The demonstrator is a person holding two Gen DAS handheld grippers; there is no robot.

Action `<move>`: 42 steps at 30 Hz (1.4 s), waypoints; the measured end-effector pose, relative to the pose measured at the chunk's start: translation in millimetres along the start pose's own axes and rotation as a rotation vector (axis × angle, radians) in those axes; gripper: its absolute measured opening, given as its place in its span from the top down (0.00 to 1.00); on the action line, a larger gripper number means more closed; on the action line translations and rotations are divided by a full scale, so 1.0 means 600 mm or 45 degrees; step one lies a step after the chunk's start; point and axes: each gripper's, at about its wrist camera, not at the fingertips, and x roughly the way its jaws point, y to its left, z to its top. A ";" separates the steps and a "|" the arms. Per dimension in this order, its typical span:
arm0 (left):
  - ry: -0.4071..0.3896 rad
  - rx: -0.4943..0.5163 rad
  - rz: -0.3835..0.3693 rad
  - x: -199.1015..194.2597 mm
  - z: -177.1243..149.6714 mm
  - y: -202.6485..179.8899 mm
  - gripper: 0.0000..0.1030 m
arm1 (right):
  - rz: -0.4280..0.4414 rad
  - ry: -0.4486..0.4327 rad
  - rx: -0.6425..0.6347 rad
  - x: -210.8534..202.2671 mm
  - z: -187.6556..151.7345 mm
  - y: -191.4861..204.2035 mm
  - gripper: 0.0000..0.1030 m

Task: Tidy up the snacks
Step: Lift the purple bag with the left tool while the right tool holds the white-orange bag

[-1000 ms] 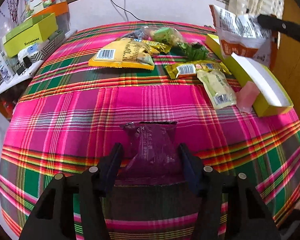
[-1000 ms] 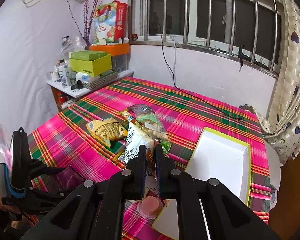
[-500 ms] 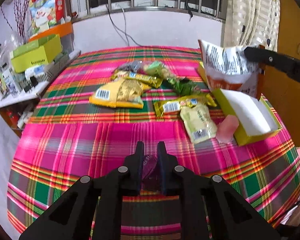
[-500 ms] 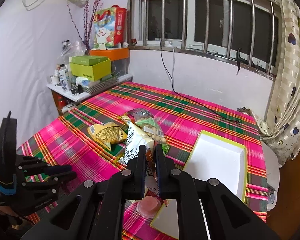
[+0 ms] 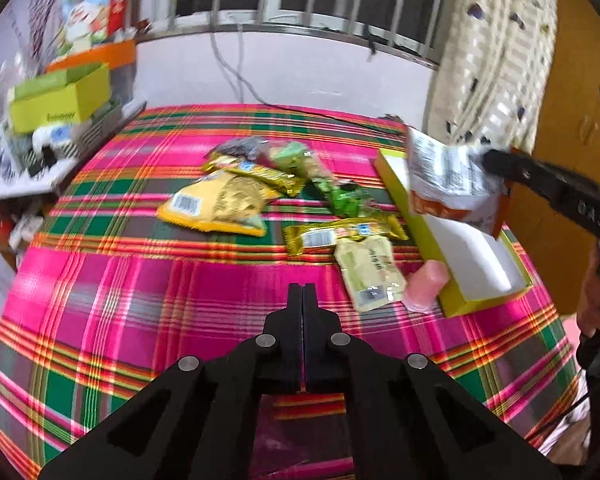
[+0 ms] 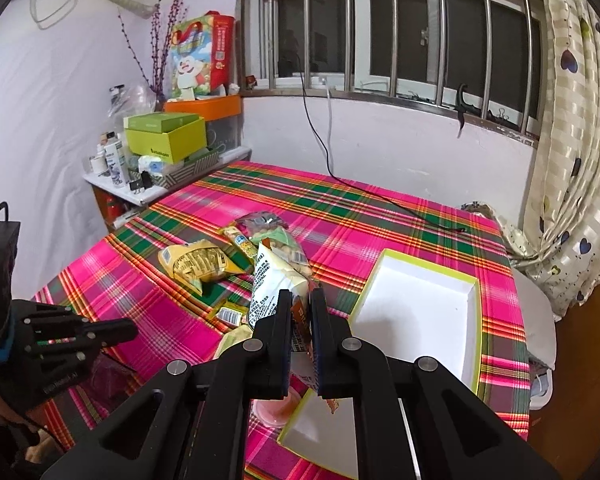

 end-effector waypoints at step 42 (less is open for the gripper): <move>0.183 -0.014 0.196 -0.005 -0.149 0.006 0.27 | -0.002 0.011 0.025 -0.004 -0.018 -0.011 0.93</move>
